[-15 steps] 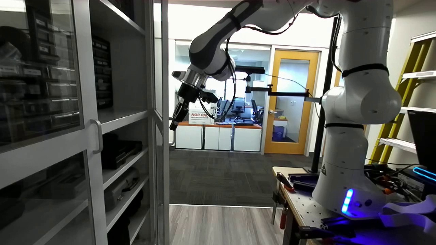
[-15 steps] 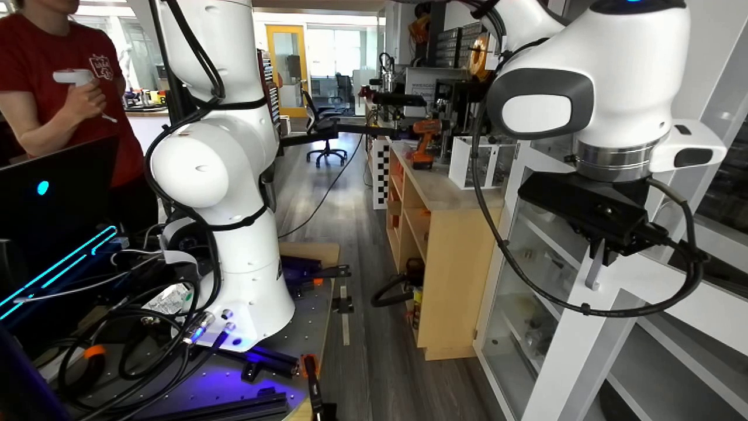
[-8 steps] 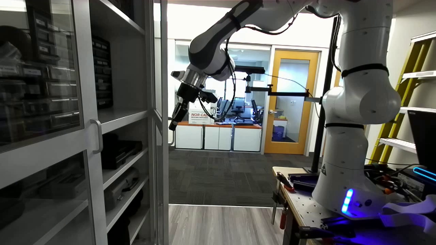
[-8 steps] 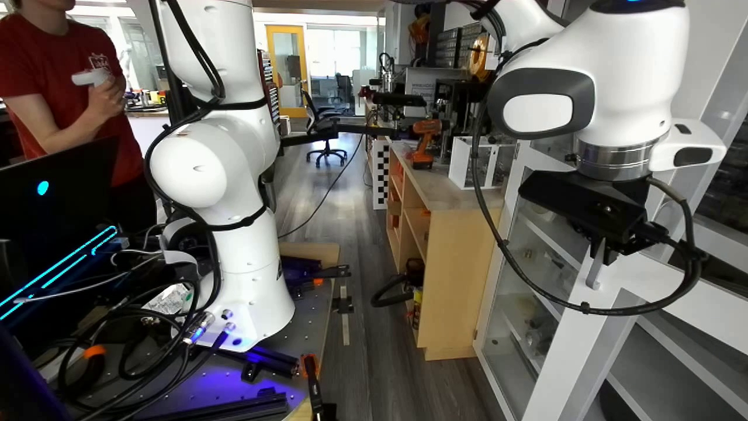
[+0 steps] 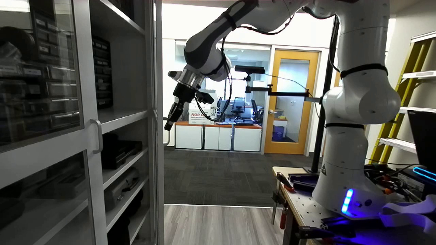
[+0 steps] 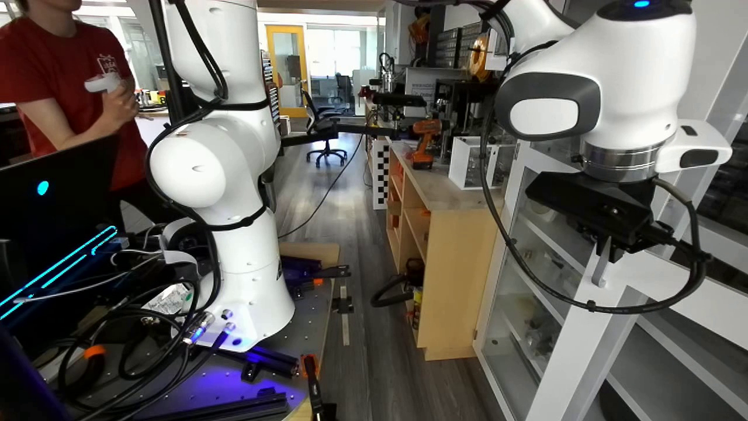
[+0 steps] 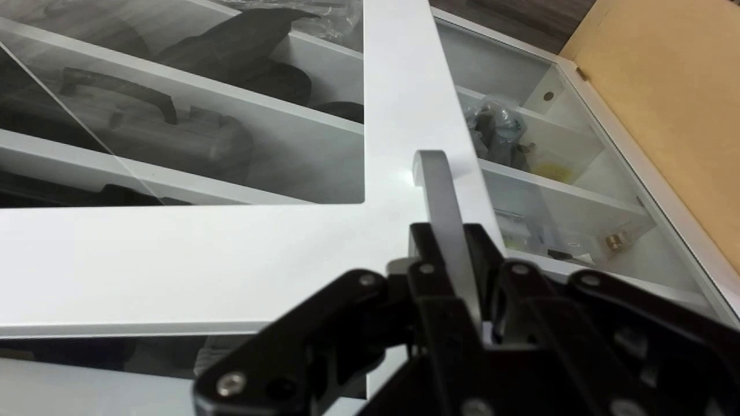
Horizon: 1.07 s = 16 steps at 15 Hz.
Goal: Close the cabinet door
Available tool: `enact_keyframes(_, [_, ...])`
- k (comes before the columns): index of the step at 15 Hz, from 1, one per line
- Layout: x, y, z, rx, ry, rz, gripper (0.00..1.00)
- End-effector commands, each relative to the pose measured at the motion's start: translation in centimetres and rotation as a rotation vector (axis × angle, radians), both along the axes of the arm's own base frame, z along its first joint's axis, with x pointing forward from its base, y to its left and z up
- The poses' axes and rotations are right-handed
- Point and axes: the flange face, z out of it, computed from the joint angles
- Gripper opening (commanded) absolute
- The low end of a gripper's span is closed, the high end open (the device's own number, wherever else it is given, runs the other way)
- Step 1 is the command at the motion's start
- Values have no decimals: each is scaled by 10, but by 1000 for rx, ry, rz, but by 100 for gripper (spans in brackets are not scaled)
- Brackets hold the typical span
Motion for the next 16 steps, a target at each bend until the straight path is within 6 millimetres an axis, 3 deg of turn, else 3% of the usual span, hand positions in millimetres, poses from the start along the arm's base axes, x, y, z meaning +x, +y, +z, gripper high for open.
enact_keyframes(1, [20, 11, 19, 52, -51, 3, 5])
enact_keyframes(4, [38, 22, 18, 82, -74, -17, 5])
enact_keyframes(10, [92, 48, 9, 122, -131, -74, 5])
enact_keyframes(16, [142, 61, 6, 143, -181, -125, 5])
